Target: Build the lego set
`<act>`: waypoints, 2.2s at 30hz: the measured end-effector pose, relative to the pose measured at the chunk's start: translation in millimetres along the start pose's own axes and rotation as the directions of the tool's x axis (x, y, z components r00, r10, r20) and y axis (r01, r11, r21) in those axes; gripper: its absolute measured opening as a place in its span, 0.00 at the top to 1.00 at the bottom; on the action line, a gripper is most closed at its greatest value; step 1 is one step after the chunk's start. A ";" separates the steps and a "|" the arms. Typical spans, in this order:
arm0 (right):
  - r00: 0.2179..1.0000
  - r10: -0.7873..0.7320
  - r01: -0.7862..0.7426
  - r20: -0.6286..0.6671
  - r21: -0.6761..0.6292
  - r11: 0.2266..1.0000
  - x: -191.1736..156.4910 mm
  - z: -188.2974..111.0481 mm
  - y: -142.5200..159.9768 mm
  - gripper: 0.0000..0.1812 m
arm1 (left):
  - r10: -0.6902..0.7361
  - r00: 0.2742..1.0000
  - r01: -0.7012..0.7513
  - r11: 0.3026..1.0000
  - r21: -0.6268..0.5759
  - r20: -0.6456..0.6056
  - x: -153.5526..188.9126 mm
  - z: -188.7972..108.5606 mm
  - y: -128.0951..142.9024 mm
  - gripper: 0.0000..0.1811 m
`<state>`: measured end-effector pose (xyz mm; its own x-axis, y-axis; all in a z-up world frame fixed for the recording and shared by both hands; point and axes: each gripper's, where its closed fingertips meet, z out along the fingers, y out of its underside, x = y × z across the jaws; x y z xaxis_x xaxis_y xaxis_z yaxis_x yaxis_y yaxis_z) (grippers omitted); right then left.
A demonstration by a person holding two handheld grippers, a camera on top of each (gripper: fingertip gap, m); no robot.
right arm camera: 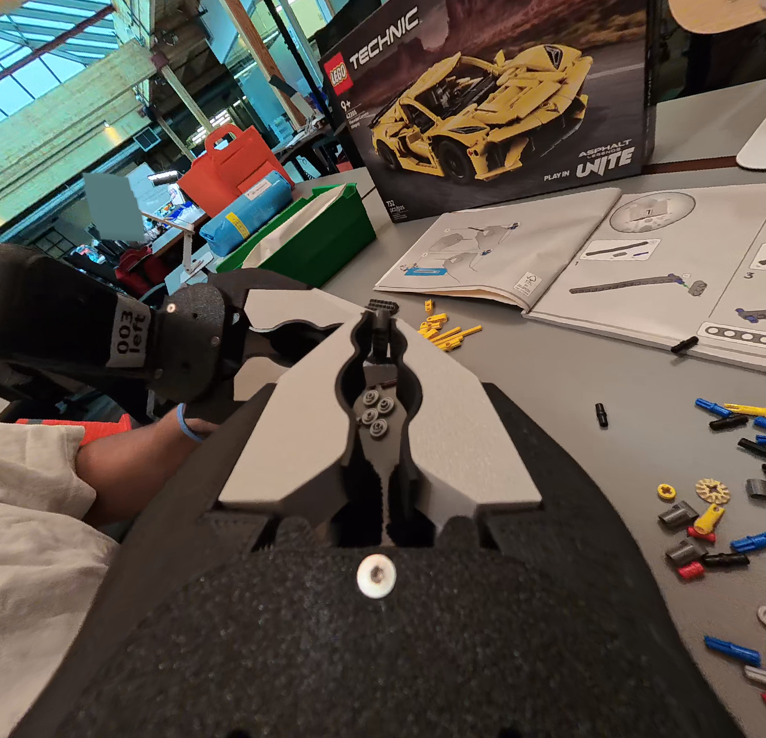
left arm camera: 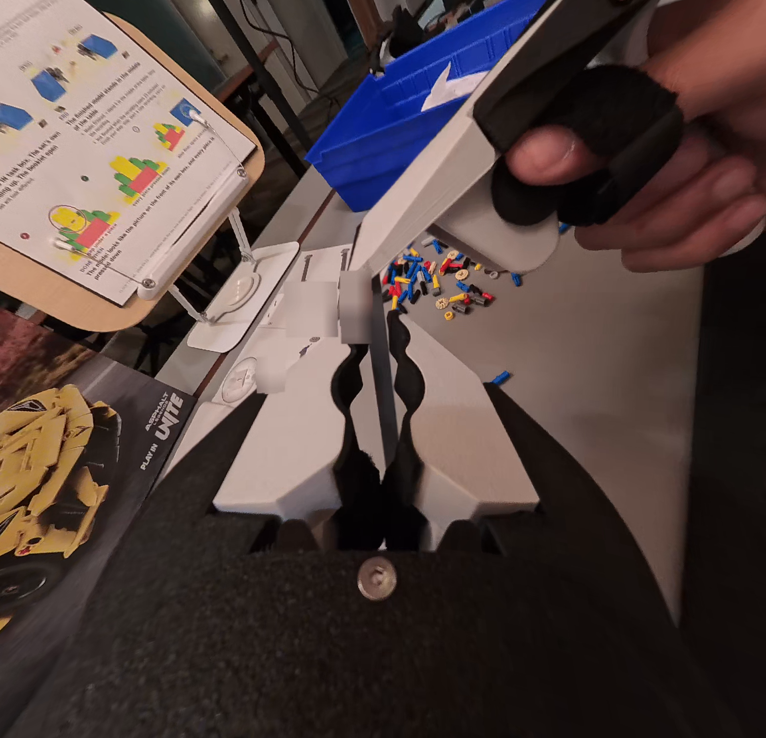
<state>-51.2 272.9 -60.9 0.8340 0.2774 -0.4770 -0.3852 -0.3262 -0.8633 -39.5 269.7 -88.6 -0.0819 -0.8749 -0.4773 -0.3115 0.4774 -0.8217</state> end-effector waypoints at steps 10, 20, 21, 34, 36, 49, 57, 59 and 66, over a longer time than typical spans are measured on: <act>1.000 0.019 -0.018 -0.008 0.055 0.998 -1.6 -0.3 -1.8 0.96 | -0.012 0.996 0.002 0.994 0.112 0.091 4.4 -4.5 -12.5 0.71; 0.999 0.003 -0.002 -0.040 0.029 1.000 -3.4 -3.2 2.0 0.96 | -0.120 0.991 0.112 0.986 0.127 0.060 -0.8 -7.8 -17.0 0.97; 0.999 -0.008 0.010 -0.043 0.031 0.999 -3.9 -4.5 0.3 0.94 | -0.107 0.991 0.096 0.986 0.136 0.078 -2.2 -9.0 -17.9 0.97; 0.996 -0.073 0.074 -0.049 0.019 0.997 -10.7 -14.7 -17.5 0.89 | -0.489 0.840 0.537 0.813 0.227 -0.237 -3.8 -19.5 -28.1 0.97; 0.992 -0.109 0.109 -0.067 -0.007 0.994 -13.9 -8.5 -13.4 0.89 | -0.461 0.862 0.502 0.838 0.217 -0.213 -1.5 -17.1 -24.7 0.96; 0.983 -0.118 0.109 -0.142 -0.073 0.991 -5.7 0.7 -7.2 0.97 | -0.409 0.895 0.440 0.875 0.202 -0.179 4.6 -13.4 -20.2 0.97; 0.969 -0.215 0.204 -0.125 -0.092 0.975 -5.7 -3.6 -13.8 0.79 | -0.442 0.882 0.468 0.865 0.183 -0.166 -6.4 -14.6 -9.8 0.96; 0.957 -0.271 0.263 -0.102 -0.091 0.961 -1.3 -23.6 -15.7 0.83 | -0.493 0.857 0.514 0.837 0.186 -0.148 -22.0 -19.0 -1.1 0.96; 0.871 -0.481 0.383 -0.100 -0.475 0.792 62.8 -42.7 83.2 0.85 | -0.574 0.798 0.602 0.756 0.256 -0.180 -37.3 -27.7 2.4 0.96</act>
<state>-13.9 224.6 -155.6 0.9513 0.3079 0.0165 0.2018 -0.5810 -0.7885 -63.4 301.2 -64.2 -0.0569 -0.9875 0.1470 -0.0422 -0.1448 -0.9886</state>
